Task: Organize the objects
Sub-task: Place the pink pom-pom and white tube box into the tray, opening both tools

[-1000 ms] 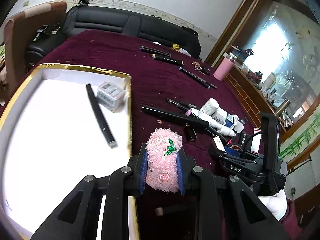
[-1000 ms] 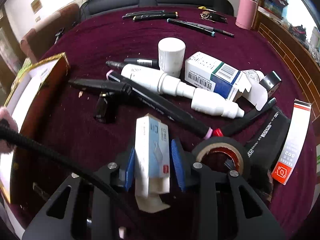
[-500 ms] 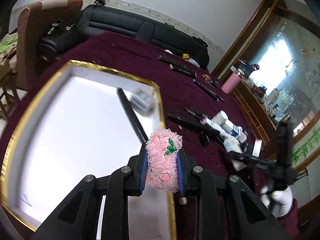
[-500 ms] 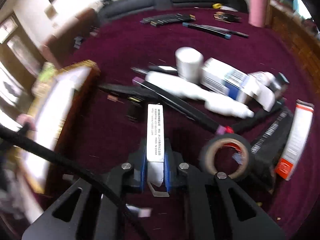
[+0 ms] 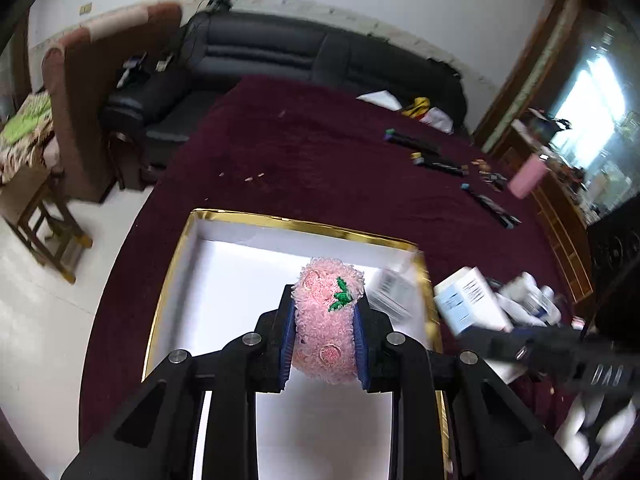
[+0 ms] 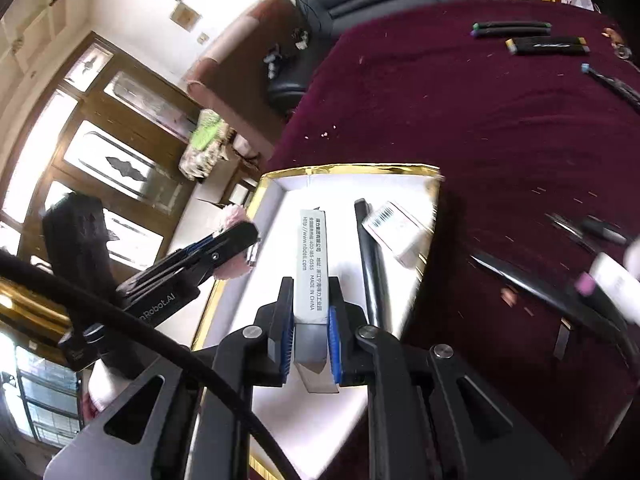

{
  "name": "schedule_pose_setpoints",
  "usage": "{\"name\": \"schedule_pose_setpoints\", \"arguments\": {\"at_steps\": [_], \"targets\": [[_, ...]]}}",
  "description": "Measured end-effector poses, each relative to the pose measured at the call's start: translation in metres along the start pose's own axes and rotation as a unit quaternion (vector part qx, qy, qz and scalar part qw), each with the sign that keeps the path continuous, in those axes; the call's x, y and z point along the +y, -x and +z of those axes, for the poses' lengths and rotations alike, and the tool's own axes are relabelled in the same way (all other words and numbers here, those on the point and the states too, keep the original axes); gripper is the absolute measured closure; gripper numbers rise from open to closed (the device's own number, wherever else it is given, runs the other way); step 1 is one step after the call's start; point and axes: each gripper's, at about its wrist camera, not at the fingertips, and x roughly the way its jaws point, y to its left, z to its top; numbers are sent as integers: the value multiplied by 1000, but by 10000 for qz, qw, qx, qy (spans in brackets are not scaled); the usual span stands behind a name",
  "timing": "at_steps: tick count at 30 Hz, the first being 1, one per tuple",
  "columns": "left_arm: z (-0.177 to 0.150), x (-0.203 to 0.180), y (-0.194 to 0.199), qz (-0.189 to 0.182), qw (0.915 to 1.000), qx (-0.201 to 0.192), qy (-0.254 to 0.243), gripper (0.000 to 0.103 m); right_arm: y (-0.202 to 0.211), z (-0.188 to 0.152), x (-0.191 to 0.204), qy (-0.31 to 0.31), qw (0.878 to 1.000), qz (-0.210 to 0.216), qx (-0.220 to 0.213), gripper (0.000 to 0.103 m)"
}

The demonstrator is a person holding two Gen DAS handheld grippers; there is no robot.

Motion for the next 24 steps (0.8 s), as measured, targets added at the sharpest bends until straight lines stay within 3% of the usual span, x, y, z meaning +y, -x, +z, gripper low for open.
{"name": "schedule_pose_setpoints", "arguments": {"at_steps": [4,10,12,15,18,24], "targets": [[8,28,-39,-30,9991,260,334,82,-52,16,-1,-198,9994,-119,250,90],[6,55,-66,-297,9963,449,665,80,-90,26,-5,-221,9984,-375,373,89],[7,58,-68,-380,9959,450,683,76,-92,28,-9,-287,9980,-440,340,88],[9,59,-70,-402,9955,445,738,73,-93,31,-15,-415,9977,-465,261,75],[9,60,-72,-377,9947,446,840,63,-90,32,-19,-494,9976,-447,166,75],[13,58,-62,-393,9937,469,942,59,-55,35,-8,-333,9985,-411,-157,75]]}}
